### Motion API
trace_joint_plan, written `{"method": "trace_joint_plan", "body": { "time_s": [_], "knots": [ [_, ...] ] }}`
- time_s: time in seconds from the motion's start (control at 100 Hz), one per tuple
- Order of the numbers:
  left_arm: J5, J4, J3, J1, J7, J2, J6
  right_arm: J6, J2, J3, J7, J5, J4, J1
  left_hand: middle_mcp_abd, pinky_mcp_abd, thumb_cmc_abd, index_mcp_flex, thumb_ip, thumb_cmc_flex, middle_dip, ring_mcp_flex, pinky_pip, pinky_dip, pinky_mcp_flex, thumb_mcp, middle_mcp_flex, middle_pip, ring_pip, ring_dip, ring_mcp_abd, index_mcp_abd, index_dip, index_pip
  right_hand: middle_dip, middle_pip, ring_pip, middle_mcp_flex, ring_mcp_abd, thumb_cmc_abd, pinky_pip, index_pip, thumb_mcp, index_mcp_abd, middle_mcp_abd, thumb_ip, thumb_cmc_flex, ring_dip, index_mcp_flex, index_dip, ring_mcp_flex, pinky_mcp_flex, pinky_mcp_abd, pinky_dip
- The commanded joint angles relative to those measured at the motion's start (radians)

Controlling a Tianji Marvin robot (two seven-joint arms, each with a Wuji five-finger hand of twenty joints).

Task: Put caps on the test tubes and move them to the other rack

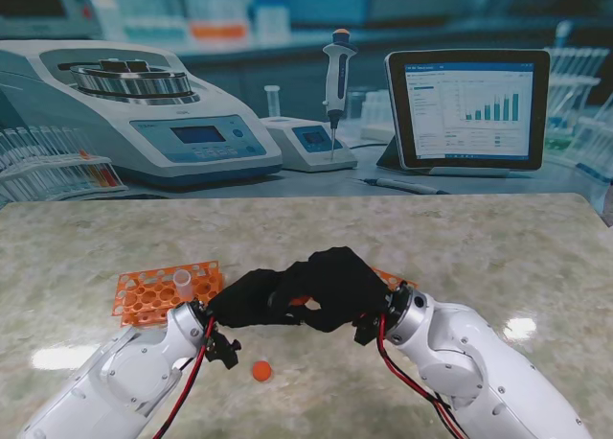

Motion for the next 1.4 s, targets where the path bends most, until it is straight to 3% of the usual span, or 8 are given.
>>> {"method": "trace_joint_plan", "body": {
  "time_s": [0.0,0.8,1.39],
  "knots": [
    [-0.004,-0.005,-0.004,-0.007,-0.002,0.001,0.01,-0.01,-0.001,-0.001,0.004,-0.003,-0.014,-0.014,-0.022,0.02,0.025,-0.036,-0.02,0.018,-0.012,-0.02,-0.011,0.042,-0.007,-0.005,-0.022,-0.017,-0.018,-0.007,-0.002,-0.054,-0.009,-0.005,0.008,0.157,0.03,0.153,-0.017,0.083,0.031,0.04,0.211,-0.023,-0.259,0.103,0.114,-0.011,0.047,0.024,0.018,0.02,-0.034,0.018],
    [-0.03,0.04,0.018,-0.05,-0.021,-0.001,0.048,-0.032,0.001,0.058,-0.001,-0.02,-0.076,-0.072,-0.021,0.026,0.022,-0.037,-0.022,0.022,-0.019,-0.039,-0.048,0.063,-0.045,-0.011,-0.039,-0.04,-0.059,-0.018,0.0,-0.056,-0.02,-0.01,0.013,0.161,0.036,0.153,-0.015,0.088,0.03,0.043,0.211,-0.024,-0.258,0.106,0.116,-0.008,0.048,0.029,0.017,0.019,-0.028,0.025],
    [-0.037,0.055,0.034,-0.07,-0.04,0.001,0.072,-0.042,-0.001,0.093,-0.011,-0.027,-0.116,-0.098,-0.01,0.034,0.004,-0.001,-0.026,0.036,-0.013,-0.095,-0.163,0.094,-0.146,-0.026,-0.077,-0.156,-0.188,-0.07,0.011,-0.067,-0.209,-0.157,0.017,0.163,0.039,0.153,-0.015,0.09,0.03,0.044,0.212,-0.022,-0.258,0.108,0.115,-0.005,0.049,0.031,0.017,0.019,-0.027,0.031]
  ]
}}
